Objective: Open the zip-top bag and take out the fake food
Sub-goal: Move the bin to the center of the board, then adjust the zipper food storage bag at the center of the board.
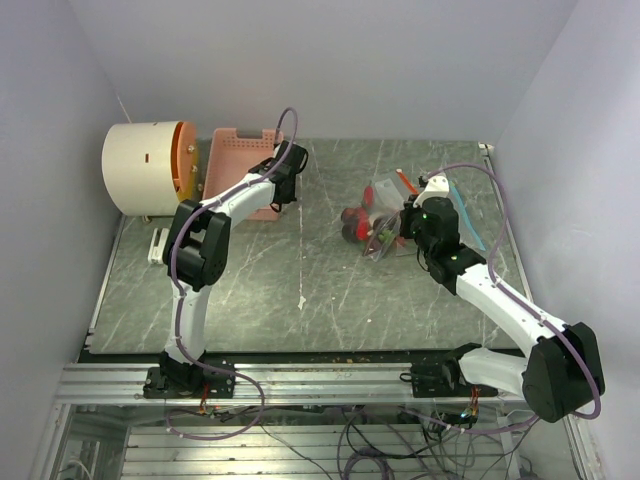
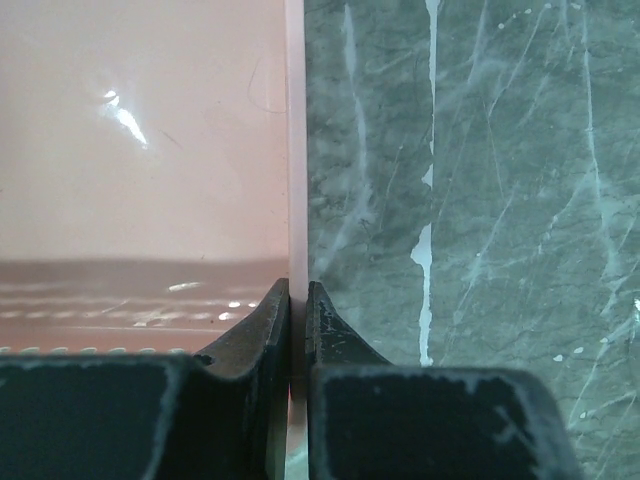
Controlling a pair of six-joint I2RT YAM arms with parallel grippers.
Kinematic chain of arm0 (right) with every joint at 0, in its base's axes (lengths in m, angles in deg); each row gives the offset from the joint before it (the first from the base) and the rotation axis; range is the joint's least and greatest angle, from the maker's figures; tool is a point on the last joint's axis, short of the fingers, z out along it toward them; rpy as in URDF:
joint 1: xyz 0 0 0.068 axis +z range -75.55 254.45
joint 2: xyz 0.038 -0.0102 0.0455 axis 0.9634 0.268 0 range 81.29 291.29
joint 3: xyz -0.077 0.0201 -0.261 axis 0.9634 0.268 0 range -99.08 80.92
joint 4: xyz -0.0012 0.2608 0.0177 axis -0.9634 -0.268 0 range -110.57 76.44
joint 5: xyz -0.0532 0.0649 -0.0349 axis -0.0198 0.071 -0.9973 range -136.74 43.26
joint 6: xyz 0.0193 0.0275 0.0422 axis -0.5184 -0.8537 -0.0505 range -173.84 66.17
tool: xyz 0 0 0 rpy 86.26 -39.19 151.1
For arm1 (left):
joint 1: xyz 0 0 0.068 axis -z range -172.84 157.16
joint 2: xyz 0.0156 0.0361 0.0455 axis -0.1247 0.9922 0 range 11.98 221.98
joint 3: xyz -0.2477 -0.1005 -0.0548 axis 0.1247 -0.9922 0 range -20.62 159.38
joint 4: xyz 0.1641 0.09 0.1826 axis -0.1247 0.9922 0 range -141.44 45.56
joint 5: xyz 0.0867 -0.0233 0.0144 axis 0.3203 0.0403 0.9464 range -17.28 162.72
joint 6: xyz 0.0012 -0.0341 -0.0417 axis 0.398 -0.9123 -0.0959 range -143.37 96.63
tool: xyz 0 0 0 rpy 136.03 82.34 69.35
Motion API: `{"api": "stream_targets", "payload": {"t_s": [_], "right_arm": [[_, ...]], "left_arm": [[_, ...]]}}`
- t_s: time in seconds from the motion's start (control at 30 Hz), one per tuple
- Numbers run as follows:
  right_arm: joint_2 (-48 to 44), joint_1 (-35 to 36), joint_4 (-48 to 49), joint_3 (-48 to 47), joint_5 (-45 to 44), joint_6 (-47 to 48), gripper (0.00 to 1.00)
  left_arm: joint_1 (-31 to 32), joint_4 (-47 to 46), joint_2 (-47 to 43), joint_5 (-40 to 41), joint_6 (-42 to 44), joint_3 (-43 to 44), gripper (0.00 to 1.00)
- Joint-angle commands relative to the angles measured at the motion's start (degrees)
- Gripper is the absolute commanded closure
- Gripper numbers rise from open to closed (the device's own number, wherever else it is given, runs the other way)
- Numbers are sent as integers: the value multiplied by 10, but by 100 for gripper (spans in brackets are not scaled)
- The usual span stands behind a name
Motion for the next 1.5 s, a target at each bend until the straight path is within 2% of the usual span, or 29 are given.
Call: {"api": "stream_targets", "payload": {"t_s": [0.0,0.1,0.2,0.33,0.47,0.57,0.67,0.87,1.07,1.17,1.27,1.37,1.47], "right_arm": [[1,-2,11,-5,5,-3,100],[-3,-2,9,-6,8,-2,100],[-2,-2,7,-11,13,-1,100],[2,3,12,-19,52,17,100],[16,40,3,-43,34,46,100],[39,76,-4,-65,21,59,100],[69,103,-13,-91,14,58,100],[106,123,-15,-124,13,34,100],[122,123,-16,-139,25,9,100],[126,126,-19,-143,31,0,100],[122,129,-14,-136,36,-8,100],[121,132,-10,-132,47,-13,100],[119,135,-16,-134,49,-16,100]], "left_arm": [[7,-3,0,-26,-4,-7,84],[6,1,-12,-21,-3,-13,62],[7,-6,-36,-27,-3,-26,44],[8,-8,-72,-51,-4,-36,30],[23,-21,-141,-49,11,-65,14],[37,-30,-196,-32,13,-90,9],[54,-47,-247,-54,15,-119,8],[118,-133,-302,-170,3,-208,4],[157,-260,-327,-185,-35,-323,4],[169,-291,-318,-213,-43,-329,3],[183,-284,-293,-197,-35,-306,3],[187,-285,-267,-180,-29,-282,7],[188,-287,-239,-205,-20,-248,24]]}}
